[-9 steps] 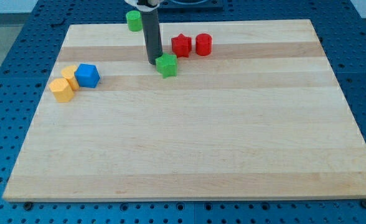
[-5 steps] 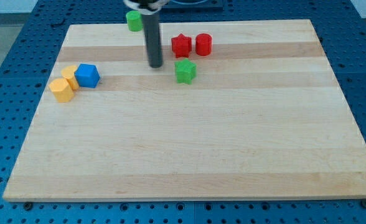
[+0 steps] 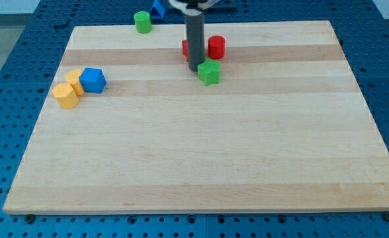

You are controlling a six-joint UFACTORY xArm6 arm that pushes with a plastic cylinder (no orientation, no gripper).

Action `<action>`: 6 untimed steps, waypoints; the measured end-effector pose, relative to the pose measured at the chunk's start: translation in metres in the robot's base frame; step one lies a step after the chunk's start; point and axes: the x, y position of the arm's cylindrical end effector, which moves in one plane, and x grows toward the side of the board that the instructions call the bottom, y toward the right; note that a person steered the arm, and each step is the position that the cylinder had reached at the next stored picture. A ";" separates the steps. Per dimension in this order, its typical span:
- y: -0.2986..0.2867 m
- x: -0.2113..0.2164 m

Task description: Move the green star to the right side of the red circle

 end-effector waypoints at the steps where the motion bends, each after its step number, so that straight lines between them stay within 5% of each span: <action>1: 0.007 0.023; 4: 0.010 0.134; 6: 0.057 0.115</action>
